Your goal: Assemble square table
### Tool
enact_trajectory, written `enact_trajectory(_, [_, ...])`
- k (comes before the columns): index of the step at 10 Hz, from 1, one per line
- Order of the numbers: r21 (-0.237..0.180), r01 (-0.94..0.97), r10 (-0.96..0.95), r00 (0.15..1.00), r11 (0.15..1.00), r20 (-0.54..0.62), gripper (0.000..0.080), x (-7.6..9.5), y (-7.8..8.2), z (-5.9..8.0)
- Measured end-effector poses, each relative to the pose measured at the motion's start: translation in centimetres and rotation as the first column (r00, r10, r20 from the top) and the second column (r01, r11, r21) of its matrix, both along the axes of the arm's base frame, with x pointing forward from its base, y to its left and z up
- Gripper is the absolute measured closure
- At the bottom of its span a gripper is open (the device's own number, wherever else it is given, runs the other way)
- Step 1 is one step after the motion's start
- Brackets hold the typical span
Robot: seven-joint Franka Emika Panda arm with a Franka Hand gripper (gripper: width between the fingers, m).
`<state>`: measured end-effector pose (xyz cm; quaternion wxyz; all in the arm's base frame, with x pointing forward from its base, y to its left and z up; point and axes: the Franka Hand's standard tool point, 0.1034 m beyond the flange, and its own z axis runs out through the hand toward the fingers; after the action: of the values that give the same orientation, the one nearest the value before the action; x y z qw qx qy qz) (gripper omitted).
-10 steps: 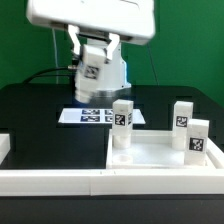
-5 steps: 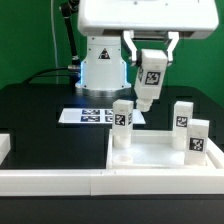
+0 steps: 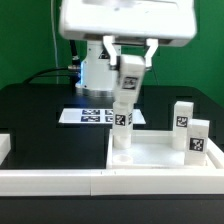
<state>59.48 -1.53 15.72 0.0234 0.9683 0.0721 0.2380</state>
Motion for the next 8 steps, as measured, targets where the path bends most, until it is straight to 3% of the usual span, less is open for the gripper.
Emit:
enact_trajectory(3, [0.007,0.027,-0.027,1.000,1.000,0.007,0.0511,0.3,-0.9,-1.8])
enact_trajectory(5, [0.053,0.095,-0.096,0.995,0.994,0.010,0.0511,0.9,0.5,-3.0])
enact_trajectory(6, [0.110,0.174,-0.176,0.984,0.979,0.013,0.0511,1.9,1.6,-3.1])
enact_trajectory(8, [0.121,0.185,-0.188,0.982,0.975,0.015,0.0511,2.1,1.8,-2.9])
